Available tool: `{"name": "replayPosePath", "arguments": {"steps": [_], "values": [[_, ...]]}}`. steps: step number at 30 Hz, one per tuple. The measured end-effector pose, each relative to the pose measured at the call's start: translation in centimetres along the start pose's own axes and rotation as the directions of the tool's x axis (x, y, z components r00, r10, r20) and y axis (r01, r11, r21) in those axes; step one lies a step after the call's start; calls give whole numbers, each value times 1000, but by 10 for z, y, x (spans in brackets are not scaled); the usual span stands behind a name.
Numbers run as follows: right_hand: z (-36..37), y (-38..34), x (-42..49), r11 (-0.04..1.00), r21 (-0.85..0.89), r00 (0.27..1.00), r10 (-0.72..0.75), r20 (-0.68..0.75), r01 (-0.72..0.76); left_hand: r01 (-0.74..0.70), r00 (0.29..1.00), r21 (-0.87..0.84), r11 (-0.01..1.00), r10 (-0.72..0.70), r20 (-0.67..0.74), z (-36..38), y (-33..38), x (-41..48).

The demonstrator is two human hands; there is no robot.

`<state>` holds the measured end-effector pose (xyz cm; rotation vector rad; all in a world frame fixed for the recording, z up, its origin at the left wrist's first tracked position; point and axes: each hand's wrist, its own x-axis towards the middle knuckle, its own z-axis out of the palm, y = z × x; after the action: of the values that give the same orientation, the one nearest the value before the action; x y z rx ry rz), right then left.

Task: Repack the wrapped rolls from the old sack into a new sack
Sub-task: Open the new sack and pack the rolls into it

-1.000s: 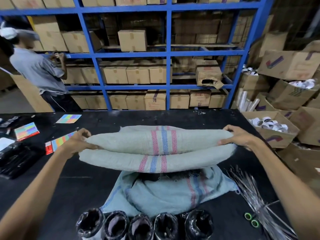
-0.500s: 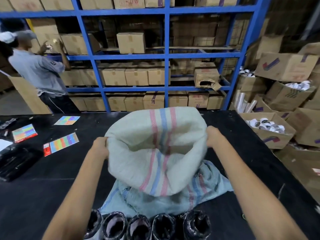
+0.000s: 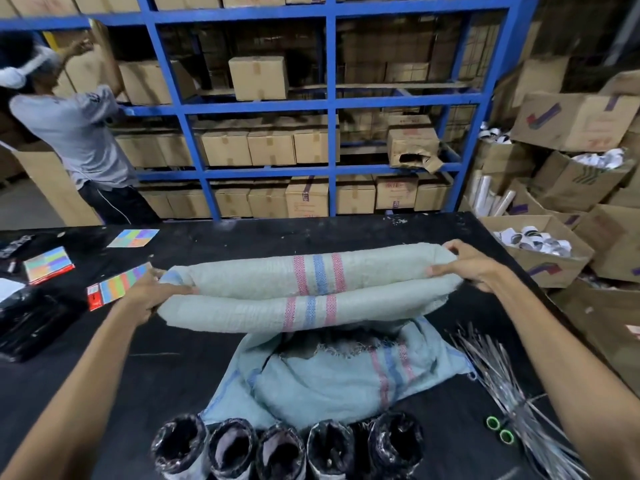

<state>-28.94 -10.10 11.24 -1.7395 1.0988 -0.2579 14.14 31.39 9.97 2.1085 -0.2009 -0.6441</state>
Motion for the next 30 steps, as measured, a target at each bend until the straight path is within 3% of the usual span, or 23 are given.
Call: {"name": "replayPosePath", "arguments": {"steps": [3,5,7,8,10,11,13,14,15,17,19,20,22,23,27,30], "values": [[11,-2,4,990,-106,978,-108,-178,90,-69,951,42,997,78,-299,21,3,-10],[22,-1,5,965,-239,915,-194,-353,112,-159,850,298,941,284,-443,29,0,-13],[37,-5,3,954,-300,836,-160,-525,-6,-167,781,538,826,444,-439,37,-6,-12],[46,-8,3,959,-279,804,-125,-581,-52,-175,779,569,803,467,-419,43,-5,-12],[63,-14,6,991,-108,776,-5,-630,-82,-179,837,479,859,389,-385,62,-1,-17],[71,-19,7,995,21,779,89,-620,-97,-154,878,382,911,304,-371,71,5,-22],[87,-30,11,943,316,813,264,-519,-105,-60,955,-11,998,54,-293,90,19,-31],[94,-35,12,894,431,866,308,-393,-122,2,985,-291,957,-52,-164,95,20,-24],[97,-34,14,851,514,907,293,-303,-103,116,990,-526,843,-139,-4,102,26,-28],[88,-29,3,801,580,966,242,-90,-146,264,964,-704,659,-179,195,86,20,-21],[54,-18,-2,829,515,971,239,27,-218,288,954,-753,591,-247,170,52,13,-19],[34,-18,-4,821,490,954,285,92,-293,306,946,-734,607,-279,164,35,11,-20],[-4,-1,-10,749,581,948,261,181,-318,329,939,-800,502,-266,219,1,2,-18],[-15,2,-15,710,625,946,221,238,-323,333,942,-795,507,-221,254,-9,-1,-15],[-13,4,-15,748,630,969,69,237,-207,178,969,-600,780,-32,246,-8,15,-19],[-12,6,-8,926,371,988,9,152,-65,25,985,-246,969,19,172,-6,18,-20]]}}
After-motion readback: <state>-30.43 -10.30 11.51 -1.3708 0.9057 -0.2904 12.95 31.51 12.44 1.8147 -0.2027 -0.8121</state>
